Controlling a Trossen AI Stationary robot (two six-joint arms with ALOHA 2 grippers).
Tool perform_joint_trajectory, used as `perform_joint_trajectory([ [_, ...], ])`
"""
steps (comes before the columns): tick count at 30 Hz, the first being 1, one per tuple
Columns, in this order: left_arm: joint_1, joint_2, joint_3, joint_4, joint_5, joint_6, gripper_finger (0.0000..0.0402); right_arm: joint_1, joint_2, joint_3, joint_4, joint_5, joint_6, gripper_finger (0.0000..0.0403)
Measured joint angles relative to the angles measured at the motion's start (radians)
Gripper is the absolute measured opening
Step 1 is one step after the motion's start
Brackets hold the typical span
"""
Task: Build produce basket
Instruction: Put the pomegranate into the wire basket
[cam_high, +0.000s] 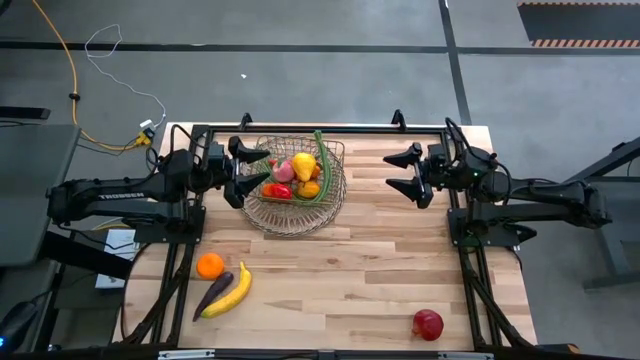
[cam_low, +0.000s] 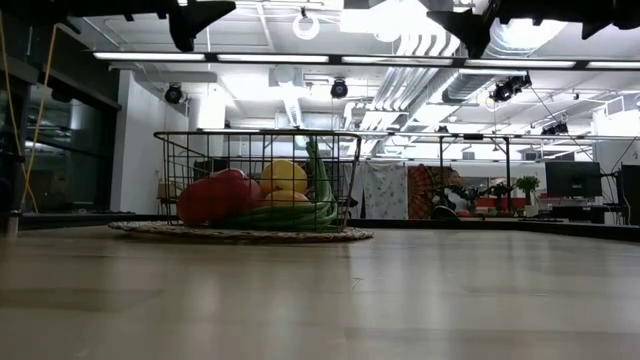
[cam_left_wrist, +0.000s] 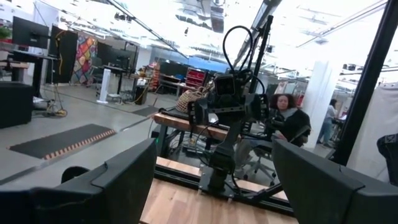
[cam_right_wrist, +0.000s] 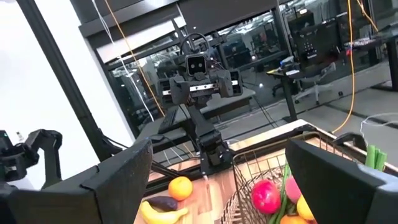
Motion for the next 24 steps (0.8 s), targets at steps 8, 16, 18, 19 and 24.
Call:
perform_joint_trajectory([
  [8, 0.000, 0.000, 0.000, 0.000, 0.029, -0.025, 0.0305, 0.000, 0.000, 0.000, 0.007, -0.001, 0.011, 0.0358],
  [16, 0.000, 0.000, 0.000, 0.000, 0.029, -0.061, 0.0299, 0.000, -0.003, 0.000, 0.026, -0.001, 0.237, 0.0358],
  [18, 0.000, 0.000, 0.000, 0.000, 0.029, -0.042, 0.0287, 0.000, -0.003, 0.000, 0.039, -0.001, 0.222, 0.0358],
  [19, 0.000, 0.000, 0.000, 0.000, 0.030, -0.036, 0.0280, 0.000, -0.002, 0.000, 0.057, -0.003, 0.213, 0.0358],
  [24, 0.000, -0.006, 0.000, 0.000, 0.026, -0.052, 0.0223, 0.000, -0.003, 0.000, 0.173, -0.099, 0.155, 0.0358],
])
